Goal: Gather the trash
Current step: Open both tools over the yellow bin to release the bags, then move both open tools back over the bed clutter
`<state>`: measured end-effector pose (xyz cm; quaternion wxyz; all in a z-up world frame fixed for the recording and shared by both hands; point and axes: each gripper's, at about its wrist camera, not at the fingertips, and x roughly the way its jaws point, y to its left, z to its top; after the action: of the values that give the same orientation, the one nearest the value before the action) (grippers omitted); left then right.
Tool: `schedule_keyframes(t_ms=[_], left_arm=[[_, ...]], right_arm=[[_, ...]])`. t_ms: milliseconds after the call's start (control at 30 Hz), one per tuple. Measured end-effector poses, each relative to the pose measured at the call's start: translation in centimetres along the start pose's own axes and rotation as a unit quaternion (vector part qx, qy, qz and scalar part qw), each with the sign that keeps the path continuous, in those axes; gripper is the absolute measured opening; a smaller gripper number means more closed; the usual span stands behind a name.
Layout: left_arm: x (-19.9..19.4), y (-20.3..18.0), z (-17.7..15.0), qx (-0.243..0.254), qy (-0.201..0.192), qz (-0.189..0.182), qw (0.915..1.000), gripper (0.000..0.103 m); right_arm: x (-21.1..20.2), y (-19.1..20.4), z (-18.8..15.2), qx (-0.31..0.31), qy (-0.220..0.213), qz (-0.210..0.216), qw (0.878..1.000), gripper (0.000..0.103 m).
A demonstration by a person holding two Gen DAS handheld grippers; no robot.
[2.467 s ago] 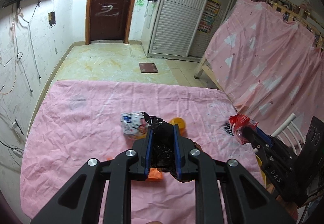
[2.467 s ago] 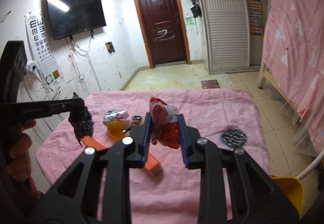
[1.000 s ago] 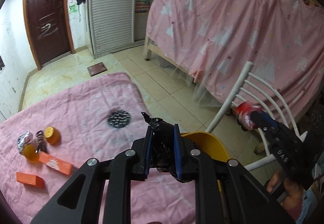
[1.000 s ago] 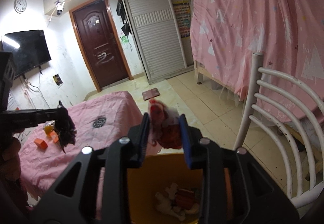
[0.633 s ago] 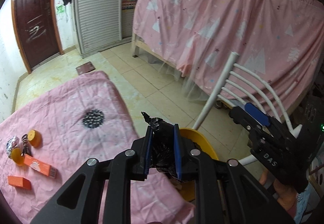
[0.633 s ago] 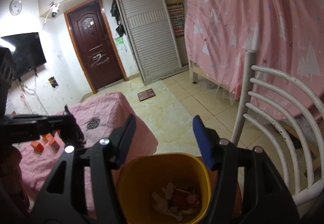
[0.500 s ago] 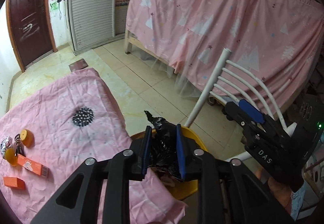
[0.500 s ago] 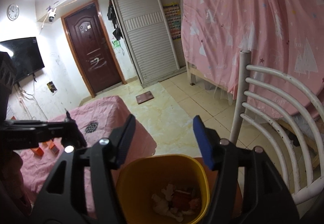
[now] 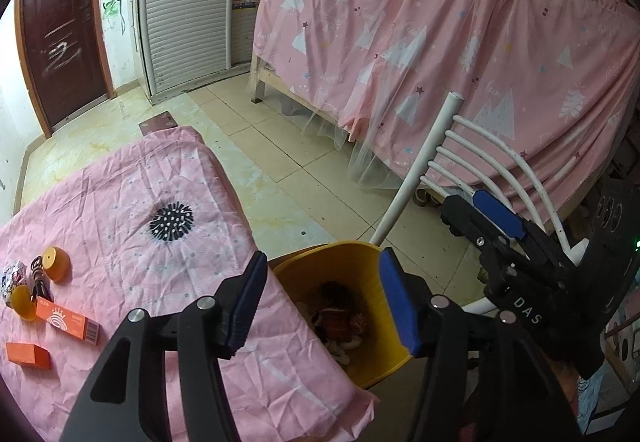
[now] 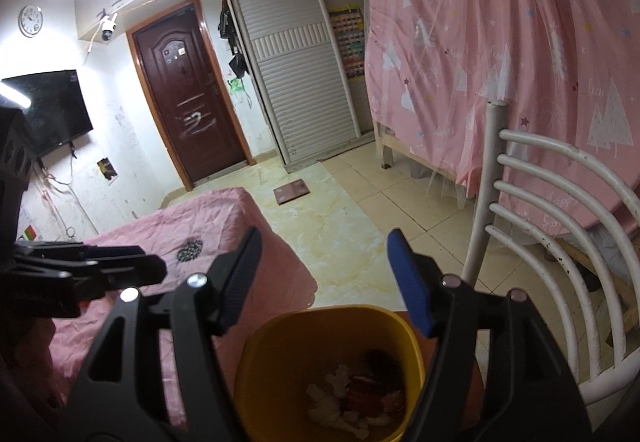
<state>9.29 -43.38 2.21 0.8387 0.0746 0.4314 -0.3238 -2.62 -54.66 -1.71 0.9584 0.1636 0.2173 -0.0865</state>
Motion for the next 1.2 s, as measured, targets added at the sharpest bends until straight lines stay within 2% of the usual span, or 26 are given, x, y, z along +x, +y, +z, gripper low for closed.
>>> schedule_keyframes(t_ms=[367,467,533,933,1033,1200], left_arm=[[-2.6,3.1,-0.2,-0.021,-0.019,0.009,0.9996,0.053],[-3.5,5.0,-0.2,-0.036,-0.027,0.014,0.9989,0.055],[-4.0,5.9,-0.3,-0.043,-0.031,0.018,0.9984,0.055],[-6.9,12.3,-1.3,-0.087,-0.051,0.034,0.9943,0.056],[-7.7,14.0,-1.7,-0.096,-0.056,0.047,0.9927,0.057],[-9.0,17.6,-2.2,-0.11,-0.071,0.09,0.9874,0.058]], right_arm=[[1.0,4.2,0.0,-0.031,0.012,0.019,0.999,0.067],[1.8,5.9,0.1,-0.044,0.017,0.028,0.998,0.068],[2.2,6.9,0.2,-0.052,0.02,0.035,0.998,0.076],[4.7,14.4,0.2,-0.099,0.042,0.072,0.992,0.078],[5.1,16.2,0.1,-0.108,0.046,0.077,0.99,0.08],[6.3,19.5,0.0,-0.131,0.058,0.089,0.986,0.082]])
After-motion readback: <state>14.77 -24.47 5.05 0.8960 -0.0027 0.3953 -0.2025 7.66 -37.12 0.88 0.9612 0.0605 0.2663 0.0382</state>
